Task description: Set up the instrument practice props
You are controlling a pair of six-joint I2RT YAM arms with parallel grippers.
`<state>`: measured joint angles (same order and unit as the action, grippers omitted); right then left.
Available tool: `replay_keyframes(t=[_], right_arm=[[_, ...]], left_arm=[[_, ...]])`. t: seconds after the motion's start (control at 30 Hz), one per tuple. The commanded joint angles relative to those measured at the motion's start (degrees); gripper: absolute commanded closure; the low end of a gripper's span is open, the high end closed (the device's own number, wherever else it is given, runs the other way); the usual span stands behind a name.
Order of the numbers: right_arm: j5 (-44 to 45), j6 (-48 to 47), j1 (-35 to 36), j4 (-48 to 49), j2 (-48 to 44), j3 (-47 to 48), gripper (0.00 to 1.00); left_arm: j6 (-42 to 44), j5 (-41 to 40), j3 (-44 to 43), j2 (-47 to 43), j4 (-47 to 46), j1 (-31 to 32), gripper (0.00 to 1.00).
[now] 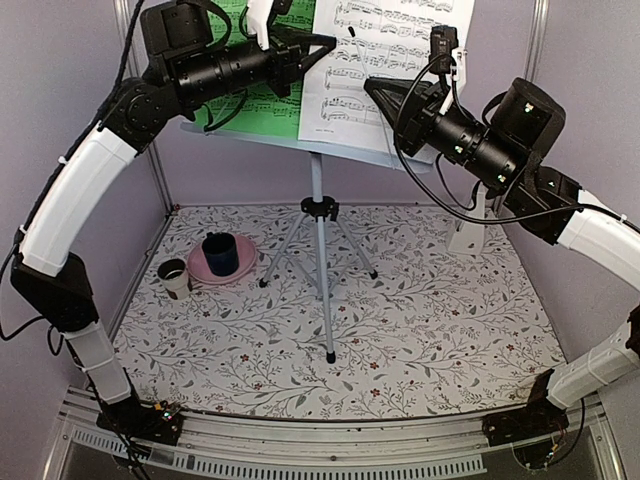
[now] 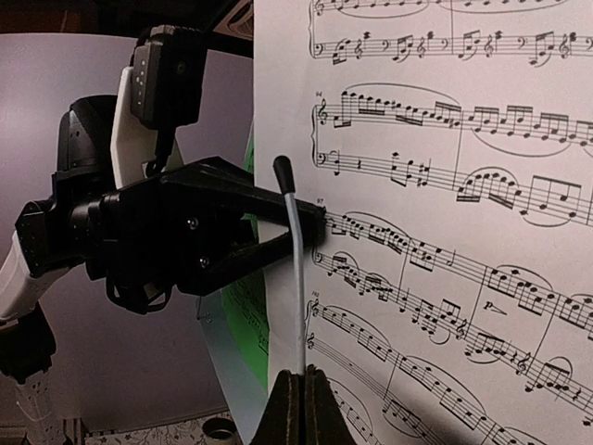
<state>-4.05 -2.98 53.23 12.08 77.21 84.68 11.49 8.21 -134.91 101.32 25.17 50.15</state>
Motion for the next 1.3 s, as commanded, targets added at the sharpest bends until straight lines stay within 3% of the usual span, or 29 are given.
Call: replay_keyframes(t=[0.0,0.23,0.47,0.73,0.87,1.07,1.27], right_arm=[[-3.1,-0.7,0.5,-2.0,-0.4,-0.9,1.0],[-3.0,-0.8,0.5,-1.8,-0.1,-1.0,1.0],[-2.0,-0.3,0.6,-0.8,-1.1,-1.9,0.72],[-0.3,0.1,0.5,-0.1,-2.7,-3.6,0.51],[0.4,0.0,0.5,0.2,-3.6,-4.4,0.48],[1.6,0.1,0.5,1.1,-5.5,-6.0,0.42],[2.6,-0.7,0.5,1.2,-8.6,-8.0,0.3]], left_arm=[[1.2,1.4,-1.8,1.2,2.0,-0.8,1.0],[1.1,0.8,-1.7,1.3,1.9,-0.8,1.0],[0.7,0.4,-1.4,1.0,0.7,-0.8,0.97],[0.3,0.3,-1.2,0.9,0.3,-0.7,0.77],[0.1,0.3,-0.7,0.4,-0.1,-0.7,0.66],[-0.2,-1.2,2.1,-2.5,-0.4,-0.3,0.42],[-0.3,-3.7,8.6,-7.7,-1.5,0.7,0.31]])
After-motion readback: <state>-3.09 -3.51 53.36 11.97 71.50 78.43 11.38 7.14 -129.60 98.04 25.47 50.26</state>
